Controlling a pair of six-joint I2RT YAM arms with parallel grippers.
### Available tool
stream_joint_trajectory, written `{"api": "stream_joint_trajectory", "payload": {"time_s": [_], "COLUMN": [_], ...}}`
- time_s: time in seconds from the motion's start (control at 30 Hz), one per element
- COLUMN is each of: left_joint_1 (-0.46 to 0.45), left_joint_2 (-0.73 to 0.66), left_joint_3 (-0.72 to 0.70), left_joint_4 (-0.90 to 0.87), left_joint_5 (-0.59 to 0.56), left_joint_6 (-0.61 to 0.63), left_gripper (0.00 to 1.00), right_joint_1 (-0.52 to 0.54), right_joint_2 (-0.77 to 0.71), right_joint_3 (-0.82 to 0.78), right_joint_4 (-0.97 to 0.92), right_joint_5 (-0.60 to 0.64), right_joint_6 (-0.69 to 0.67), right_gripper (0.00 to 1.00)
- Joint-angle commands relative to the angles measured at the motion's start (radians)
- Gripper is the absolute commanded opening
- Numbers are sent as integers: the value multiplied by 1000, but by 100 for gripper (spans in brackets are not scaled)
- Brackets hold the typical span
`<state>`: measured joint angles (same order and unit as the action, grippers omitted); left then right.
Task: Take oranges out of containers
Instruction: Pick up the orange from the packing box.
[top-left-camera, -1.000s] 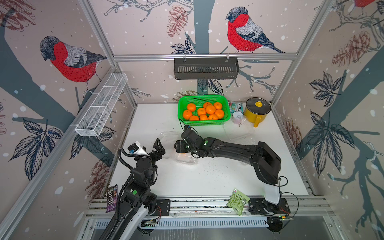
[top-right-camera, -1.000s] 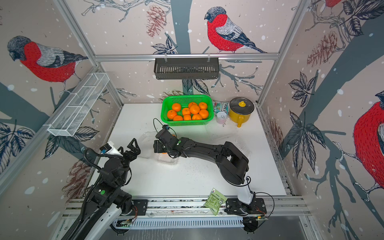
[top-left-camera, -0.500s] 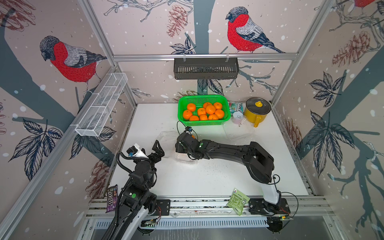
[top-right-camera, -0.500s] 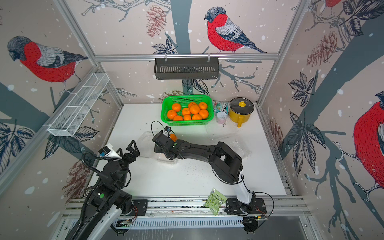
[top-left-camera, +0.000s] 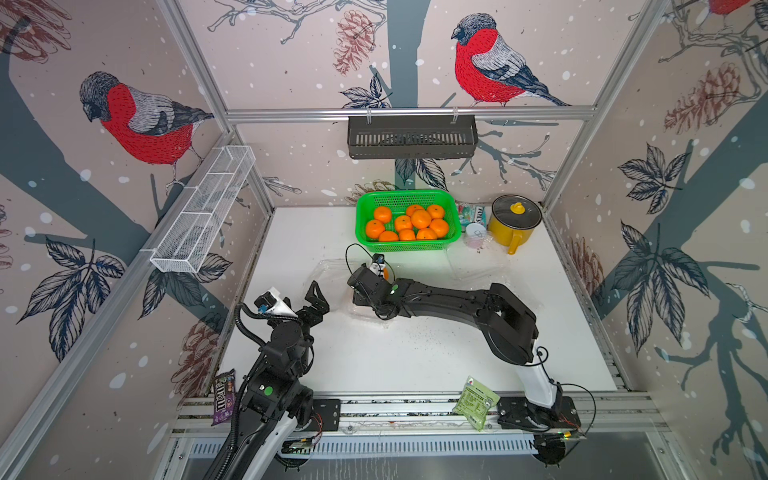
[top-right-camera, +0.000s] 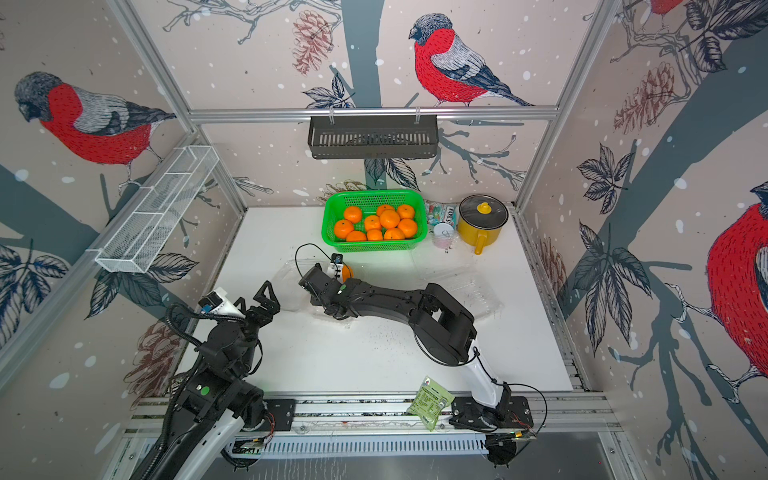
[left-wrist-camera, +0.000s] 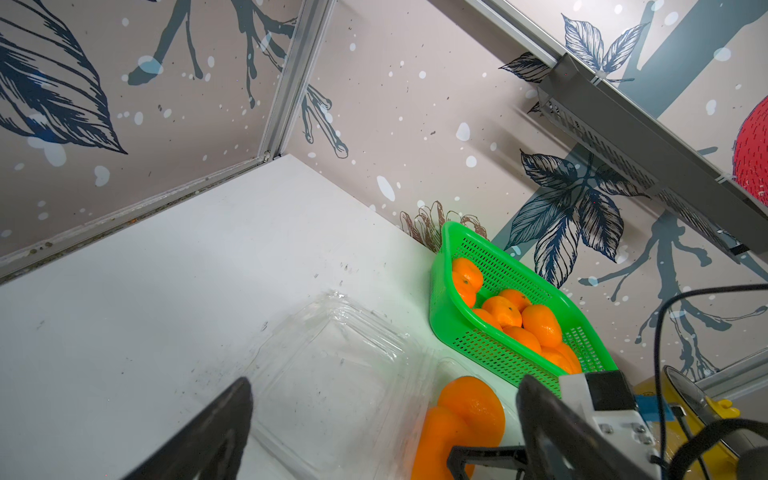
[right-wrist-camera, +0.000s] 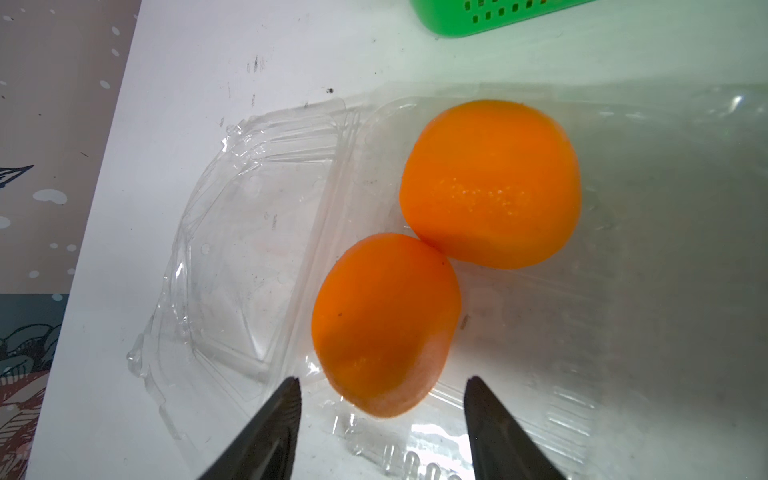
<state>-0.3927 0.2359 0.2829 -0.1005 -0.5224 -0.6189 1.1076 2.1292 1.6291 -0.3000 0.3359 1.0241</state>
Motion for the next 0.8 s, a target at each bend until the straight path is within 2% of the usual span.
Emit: {"api": "stream_joint_trajectory", "payload": {"time_s": [0.0, 0.3, 0.77], "left_joint_1": [1, 2, 1], "left_joint_2": [6, 2, 2], "left_joint_3": [0, 4, 6], "left_joint_4": [11, 6, 5], "left_joint_5": [1, 4, 6], "left_joint_6": [5, 9, 11], "left_gripper": [97, 97, 97], "right_joint_1": [-8, -9, -34], "right_joint_2": [4, 48, 36], "right_joint_3": [8, 39, -25], "right_joint_4": [-15, 39, 76], "right_joint_5": [31, -11, -9], "right_joint_6": [4, -1, 9], "right_gripper": [66, 79, 74]}}
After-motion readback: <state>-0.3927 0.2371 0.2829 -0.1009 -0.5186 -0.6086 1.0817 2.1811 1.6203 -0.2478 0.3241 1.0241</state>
